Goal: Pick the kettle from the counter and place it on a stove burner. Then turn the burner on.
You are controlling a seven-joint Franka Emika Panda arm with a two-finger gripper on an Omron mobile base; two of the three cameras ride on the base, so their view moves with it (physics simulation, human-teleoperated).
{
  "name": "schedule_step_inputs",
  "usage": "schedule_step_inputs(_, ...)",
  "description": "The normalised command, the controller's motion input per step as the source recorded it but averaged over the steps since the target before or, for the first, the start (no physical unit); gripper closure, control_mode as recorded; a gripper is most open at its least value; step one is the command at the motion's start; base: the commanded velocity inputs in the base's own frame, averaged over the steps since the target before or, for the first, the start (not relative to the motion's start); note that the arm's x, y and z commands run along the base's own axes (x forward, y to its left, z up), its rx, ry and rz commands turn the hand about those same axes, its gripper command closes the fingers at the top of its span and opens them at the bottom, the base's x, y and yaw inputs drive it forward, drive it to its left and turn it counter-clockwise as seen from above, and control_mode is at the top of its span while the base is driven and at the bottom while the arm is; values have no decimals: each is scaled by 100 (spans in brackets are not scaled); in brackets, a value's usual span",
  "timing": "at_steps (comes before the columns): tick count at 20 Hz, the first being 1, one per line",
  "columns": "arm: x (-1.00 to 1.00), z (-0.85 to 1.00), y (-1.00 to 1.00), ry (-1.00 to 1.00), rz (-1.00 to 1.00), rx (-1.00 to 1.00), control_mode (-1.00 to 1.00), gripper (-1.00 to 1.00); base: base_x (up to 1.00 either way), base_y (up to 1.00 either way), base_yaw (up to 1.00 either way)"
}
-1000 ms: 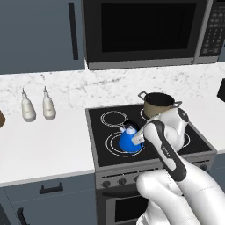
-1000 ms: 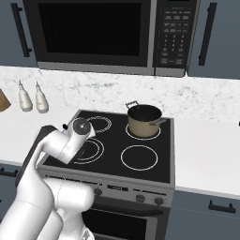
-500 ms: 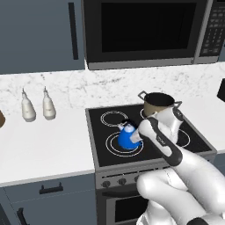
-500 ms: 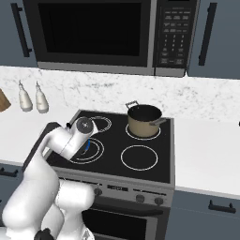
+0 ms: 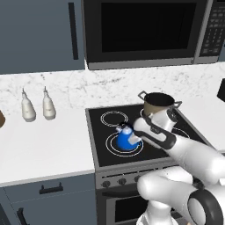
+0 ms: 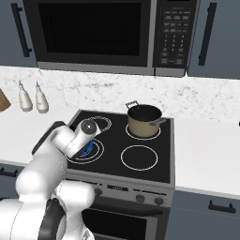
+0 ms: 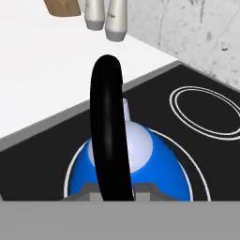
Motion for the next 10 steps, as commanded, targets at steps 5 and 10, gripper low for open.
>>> schedule_step_inputs(5,11,-62,15,-2,0,-2,-100,100,0,0,0)
schedule_step_inputs(10,10,-63,8,-5,0,-2,-100,100,0,0,0)
